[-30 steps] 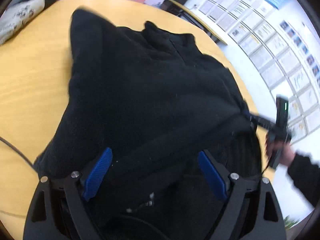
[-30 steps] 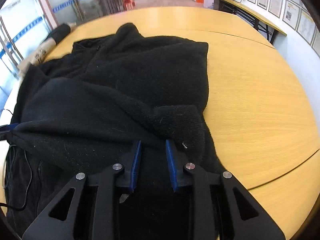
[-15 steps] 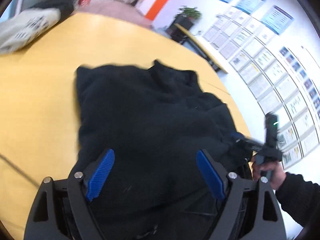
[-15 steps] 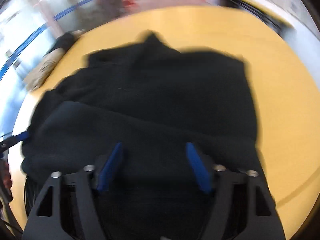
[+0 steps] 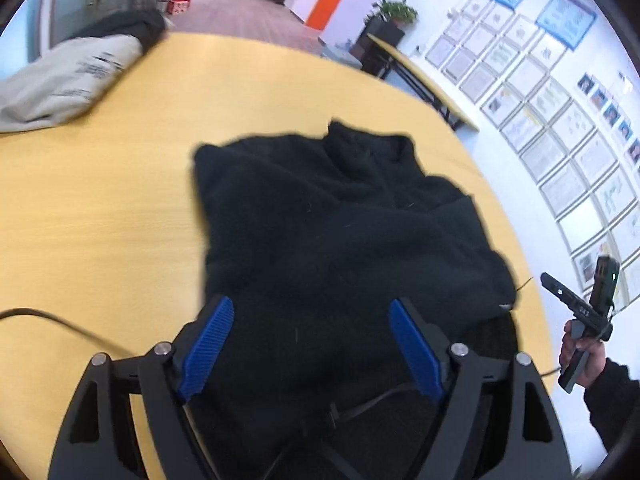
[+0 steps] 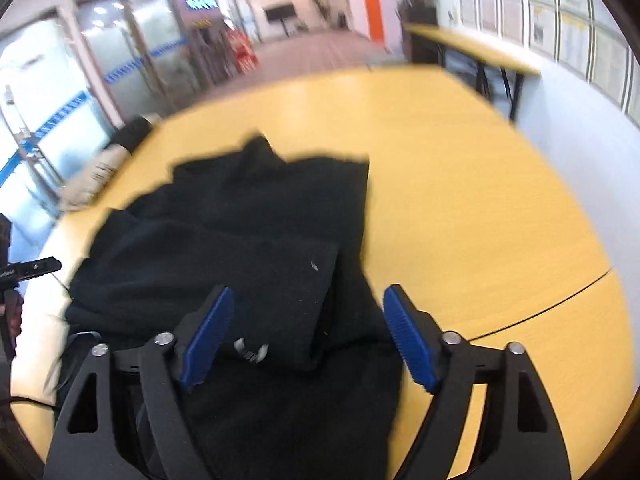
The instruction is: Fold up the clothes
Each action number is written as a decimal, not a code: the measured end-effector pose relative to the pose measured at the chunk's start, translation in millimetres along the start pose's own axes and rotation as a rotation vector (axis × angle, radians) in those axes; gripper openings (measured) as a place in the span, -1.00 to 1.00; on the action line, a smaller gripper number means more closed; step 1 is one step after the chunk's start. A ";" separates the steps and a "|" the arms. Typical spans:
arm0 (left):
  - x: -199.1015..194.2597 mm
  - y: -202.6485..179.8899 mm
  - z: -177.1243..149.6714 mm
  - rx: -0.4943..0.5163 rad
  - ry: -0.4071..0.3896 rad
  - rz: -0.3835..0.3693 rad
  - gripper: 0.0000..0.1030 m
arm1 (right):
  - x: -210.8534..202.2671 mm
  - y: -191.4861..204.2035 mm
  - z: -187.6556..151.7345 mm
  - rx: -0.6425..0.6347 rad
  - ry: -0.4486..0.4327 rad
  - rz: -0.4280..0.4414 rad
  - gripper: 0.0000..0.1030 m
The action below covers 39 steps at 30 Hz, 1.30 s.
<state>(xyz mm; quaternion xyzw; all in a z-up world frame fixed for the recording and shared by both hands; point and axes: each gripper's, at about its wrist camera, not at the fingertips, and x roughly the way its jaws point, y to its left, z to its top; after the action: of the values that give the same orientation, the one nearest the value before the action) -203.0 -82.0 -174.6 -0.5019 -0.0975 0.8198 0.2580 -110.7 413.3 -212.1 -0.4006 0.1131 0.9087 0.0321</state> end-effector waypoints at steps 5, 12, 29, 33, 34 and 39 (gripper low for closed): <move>-152.3 11.9 -35.6 -0.042 -0.042 -0.043 0.83 | -120.7 -33.2 -39.2 -0.033 0.041 0.052 0.78; -211.6 36.1 -133.7 -0.105 0.300 0.002 0.95 | -184.2 -95.5 -158.9 0.023 0.398 0.115 0.78; -66.6 30.3 -279.3 -0.206 0.431 -0.124 0.94 | -86.0 -83.6 -242.5 -0.011 0.415 0.351 0.61; -67.5 28.4 -275.9 -0.149 0.378 -0.117 0.95 | -88.2 -65.9 -247.8 -0.098 0.394 0.302 0.64; -67.2 23.9 -275.9 -0.113 0.382 -0.107 0.96 | -88.5 -60.5 -249.8 -0.124 0.392 0.291 0.64; -75.6 18.0 -276.9 -0.033 0.383 -0.028 0.95 | -81.3 -34.1 -254.3 -0.171 0.395 0.280 0.24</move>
<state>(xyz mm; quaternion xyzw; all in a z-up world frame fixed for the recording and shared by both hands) 60.3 -164.1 -255.9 -0.6514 -0.0670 0.7040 0.2749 132.7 390.3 -324.6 -0.5519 0.0942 0.8147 -0.1509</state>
